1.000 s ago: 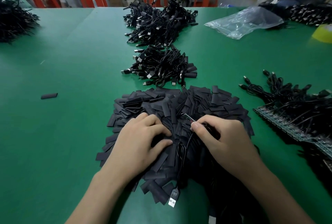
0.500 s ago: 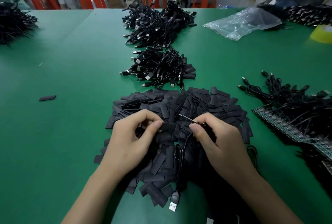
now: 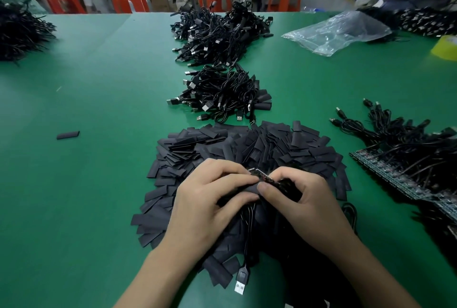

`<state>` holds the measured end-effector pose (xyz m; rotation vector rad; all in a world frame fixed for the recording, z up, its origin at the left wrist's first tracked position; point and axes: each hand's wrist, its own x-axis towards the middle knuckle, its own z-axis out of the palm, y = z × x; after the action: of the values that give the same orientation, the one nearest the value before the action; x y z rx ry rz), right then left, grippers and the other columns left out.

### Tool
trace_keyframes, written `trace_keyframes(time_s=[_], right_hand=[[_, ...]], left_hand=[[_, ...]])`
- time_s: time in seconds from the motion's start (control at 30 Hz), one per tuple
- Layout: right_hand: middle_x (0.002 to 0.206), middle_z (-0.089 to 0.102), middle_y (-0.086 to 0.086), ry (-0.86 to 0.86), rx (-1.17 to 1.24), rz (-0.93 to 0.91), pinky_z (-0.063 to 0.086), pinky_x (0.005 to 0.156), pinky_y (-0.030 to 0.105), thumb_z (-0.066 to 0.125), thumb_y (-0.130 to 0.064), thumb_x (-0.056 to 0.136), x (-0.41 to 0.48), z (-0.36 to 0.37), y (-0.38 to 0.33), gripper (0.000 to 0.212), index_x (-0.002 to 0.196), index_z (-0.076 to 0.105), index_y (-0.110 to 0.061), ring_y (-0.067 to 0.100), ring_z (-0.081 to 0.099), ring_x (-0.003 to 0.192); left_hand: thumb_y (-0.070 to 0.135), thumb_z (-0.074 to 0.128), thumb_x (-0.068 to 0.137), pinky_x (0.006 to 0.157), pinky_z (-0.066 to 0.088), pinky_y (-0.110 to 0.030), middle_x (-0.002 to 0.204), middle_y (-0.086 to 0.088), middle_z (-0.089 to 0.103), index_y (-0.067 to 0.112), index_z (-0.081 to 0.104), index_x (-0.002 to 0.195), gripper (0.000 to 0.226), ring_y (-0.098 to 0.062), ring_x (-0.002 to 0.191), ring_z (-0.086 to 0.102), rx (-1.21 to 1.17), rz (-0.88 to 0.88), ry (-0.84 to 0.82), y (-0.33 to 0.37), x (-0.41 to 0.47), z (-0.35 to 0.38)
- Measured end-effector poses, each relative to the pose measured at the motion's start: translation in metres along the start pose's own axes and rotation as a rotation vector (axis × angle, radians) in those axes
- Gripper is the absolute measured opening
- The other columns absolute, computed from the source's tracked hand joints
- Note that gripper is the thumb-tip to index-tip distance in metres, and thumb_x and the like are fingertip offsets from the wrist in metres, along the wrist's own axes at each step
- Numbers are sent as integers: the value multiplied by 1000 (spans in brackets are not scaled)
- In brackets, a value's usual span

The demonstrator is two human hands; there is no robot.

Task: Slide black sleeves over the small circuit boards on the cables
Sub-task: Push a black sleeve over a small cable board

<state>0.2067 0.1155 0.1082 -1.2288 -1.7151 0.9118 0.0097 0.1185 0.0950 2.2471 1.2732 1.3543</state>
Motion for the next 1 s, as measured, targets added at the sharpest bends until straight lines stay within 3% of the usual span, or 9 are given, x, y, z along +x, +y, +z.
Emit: trace_keyframes(time_s=[0.1,0.2,0.4,0.5,0.63,0.9,1.0], right_hand=[[67,64,-1,29,-37,-16,46,57,33,61,-51,92,0,0,0,28,81,67,-26,16,59,59],[60,57,-3,115,-122,-53,37,48,22,57,-44,98,1,0,2,28,78,60,-24,11,53,51],[52,47,-6,94,-398,-106,32,47,26,48,-48,101,-1,-3,3,33,75,52,-28,15,49,47],[56,49,-2,26,-266,-100,40,50,33,52,-46,99,0,-5,2,37,69,53,-23,13,48,49],[57,47,-1,-27,-96,-56,33,51,20,55,-44,95,3,-11,-1,42,63,53,-17,5,42,52],[55,48,-6,-120,-87,29,37,53,33,60,-40,95,2,-11,3,38,62,55,-22,5,44,52],[55,47,-7,-147,-97,41,34,51,28,64,-37,98,3,-12,5,40,61,54,-25,3,42,51]], left_hand=[[28,82,84,83,54,-28,100,9,71,19,81,101,19,-10,95,68,-29,-48,9,-1,0,-1],[25,85,81,83,52,-24,96,9,72,19,82,97,17,-9,93,68,-60,-129,42,-4,0,-5],[19,84,80,77,53,-23,92,12,73,21,83,92,12,-9,89,70,-87,-204,96,-6,2,-6],[21,85,79,78,51,-20,94,13,72,22,82,93,14,-11,90,69,-82,-206,102,-7,3,-7],[23,83,80,78,49,-18,94,13,71,23,82,93,13,-10,90,69,-91,-200,99,-7,3,-8],[23,84,81,75,54,-25,94,12,71,22,82,93,12,-9,89,69,-42,-135,88,-7,1,-4],[25,82,85,76,55,-28,98,13,70,22,82,96,11,-9,90,70,22,-89,81,-9,-1,-4]])
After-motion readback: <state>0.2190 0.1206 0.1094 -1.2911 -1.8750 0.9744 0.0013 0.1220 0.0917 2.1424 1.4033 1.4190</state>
